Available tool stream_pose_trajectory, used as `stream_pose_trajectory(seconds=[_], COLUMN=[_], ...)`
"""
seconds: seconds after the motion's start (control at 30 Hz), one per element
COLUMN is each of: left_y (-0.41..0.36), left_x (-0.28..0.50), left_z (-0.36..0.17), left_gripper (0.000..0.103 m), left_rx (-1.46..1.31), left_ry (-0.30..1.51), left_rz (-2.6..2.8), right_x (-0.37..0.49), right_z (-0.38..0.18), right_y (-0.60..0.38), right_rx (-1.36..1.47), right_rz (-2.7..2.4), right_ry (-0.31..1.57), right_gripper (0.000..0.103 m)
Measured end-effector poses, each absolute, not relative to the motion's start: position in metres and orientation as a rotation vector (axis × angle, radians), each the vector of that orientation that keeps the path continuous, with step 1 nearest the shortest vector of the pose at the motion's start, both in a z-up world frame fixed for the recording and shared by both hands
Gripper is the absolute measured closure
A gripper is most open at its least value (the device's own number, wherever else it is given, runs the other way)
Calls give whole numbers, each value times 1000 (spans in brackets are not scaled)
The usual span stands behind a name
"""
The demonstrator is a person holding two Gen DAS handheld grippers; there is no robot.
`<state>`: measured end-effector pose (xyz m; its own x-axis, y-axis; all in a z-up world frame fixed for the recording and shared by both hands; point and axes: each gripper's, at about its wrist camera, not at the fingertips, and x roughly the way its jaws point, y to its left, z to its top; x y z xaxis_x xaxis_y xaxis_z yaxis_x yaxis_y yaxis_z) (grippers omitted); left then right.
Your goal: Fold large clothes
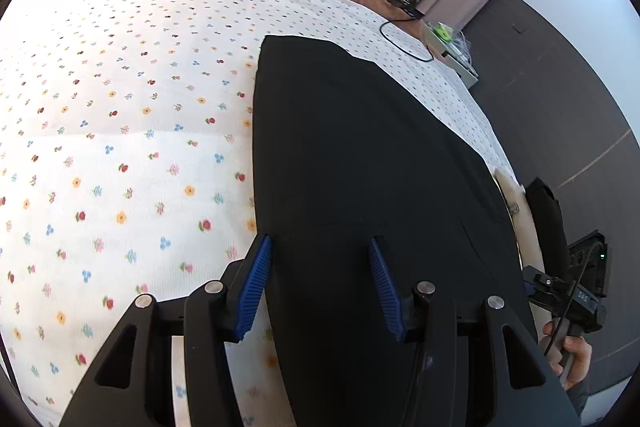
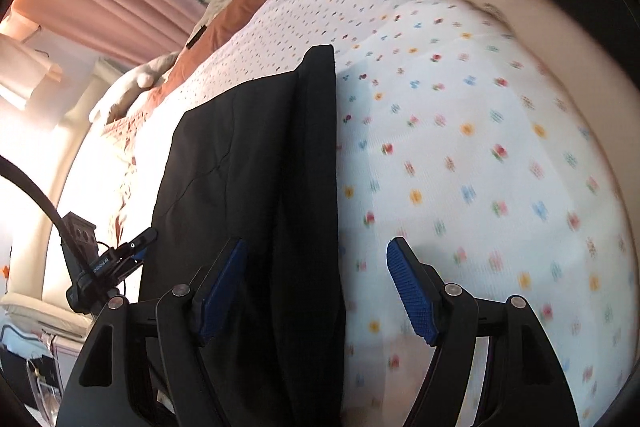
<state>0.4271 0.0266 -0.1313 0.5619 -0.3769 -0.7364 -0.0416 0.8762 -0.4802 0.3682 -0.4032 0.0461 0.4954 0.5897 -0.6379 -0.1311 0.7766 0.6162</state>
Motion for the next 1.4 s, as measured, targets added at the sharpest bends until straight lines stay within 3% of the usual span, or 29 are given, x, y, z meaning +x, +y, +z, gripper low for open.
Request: stream_pose_trajectory(seconds=[0.57, 0.6, 0.67, 0.77, 0.87, 1.0, 1.13, 1.4], left_y=[33, 33, 35, 37, 37, 38, 40, 33], left_x=[449, 450, 450, 449, 446, 439, 426, 383], left_z=[-145, -146, -149, -150, -145, -135, -118, -65], left_gripper=[52, 52, 52, 53, 62, 76, 83, 88], left_rx=[-497, -500, -517, -528, -533, -553, -575, -579], left_ry=[977, 978, 981, 977, 959, 935, 886, 781], left_rz=[-183, -182, -182, -187, -204, -227, -248, -294], right_x=[478, 483, 492, 503, 501, 484, 461, 398], right_z=[13, 12, 9, 10, 24, 55, 82, 130], right_y=[-355, -351, -339, -330, -320, -310, -294, -292], right_rx=[655, 647, 613, 591, 535, 463, 408, 331], right_rz=[744, 751, 755, 751, 740, 735, 728, 744], right_ry=[1025, 1031, 1058, 1075, 1043, 985, 942, 847], right_gripper=[33, 35, 52, 70, 85, 89, 91, 92])
